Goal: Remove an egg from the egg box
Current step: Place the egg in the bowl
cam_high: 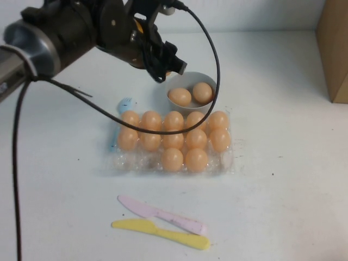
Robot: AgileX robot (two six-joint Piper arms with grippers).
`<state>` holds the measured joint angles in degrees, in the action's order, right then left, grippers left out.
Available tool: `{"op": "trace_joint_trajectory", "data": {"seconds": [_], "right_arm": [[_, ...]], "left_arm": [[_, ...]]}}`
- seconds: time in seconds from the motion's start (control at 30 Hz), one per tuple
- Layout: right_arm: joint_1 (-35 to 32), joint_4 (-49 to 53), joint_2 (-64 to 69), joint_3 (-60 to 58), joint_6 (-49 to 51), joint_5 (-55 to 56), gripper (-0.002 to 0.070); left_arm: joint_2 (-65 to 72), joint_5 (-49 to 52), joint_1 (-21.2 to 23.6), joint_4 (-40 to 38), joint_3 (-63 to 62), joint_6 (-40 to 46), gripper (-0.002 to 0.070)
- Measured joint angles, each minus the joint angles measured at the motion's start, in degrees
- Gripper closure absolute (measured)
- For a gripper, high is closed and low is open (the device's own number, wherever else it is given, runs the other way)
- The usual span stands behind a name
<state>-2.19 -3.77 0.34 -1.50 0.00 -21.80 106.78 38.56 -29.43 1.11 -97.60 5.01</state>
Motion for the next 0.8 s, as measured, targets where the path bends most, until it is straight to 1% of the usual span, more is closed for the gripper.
{"op": "trace_joint_trajectory", "data": {"seconds": [0.23,0.47,0.53,0.7,0.8], "right_arm": [[0.00,0.00,0.00,0.00,0.00,0.00,0.0694],[0.00,0.00,0.00,0.00,0.00,0.00,0.0694],[0.00,0.00,0.00,0.00,0.00,0.00,0.0694],[0.00,0.00,0.00,0.00,0.00,0.00,0.0694],[0.00,0.00,0.00,0.00,0.00,0.00,0.0694]], "left_arm": [[13.16,-2.02,0.00,-3.44,-8.48,0.62,0.0347],[19.01,-5.09,-0.32,-6.10,-11.13,3.43,0.0347],[19.44,-5.94,-0.46,-7.22,-11.25,4.54,0.0329],[20.06,-7.74,-0.46,-8.65,-11.33,5.03,0.0191],[20.18,-8.25,-0.46,-9.03,-11.33,5.03,0.0156]]}}
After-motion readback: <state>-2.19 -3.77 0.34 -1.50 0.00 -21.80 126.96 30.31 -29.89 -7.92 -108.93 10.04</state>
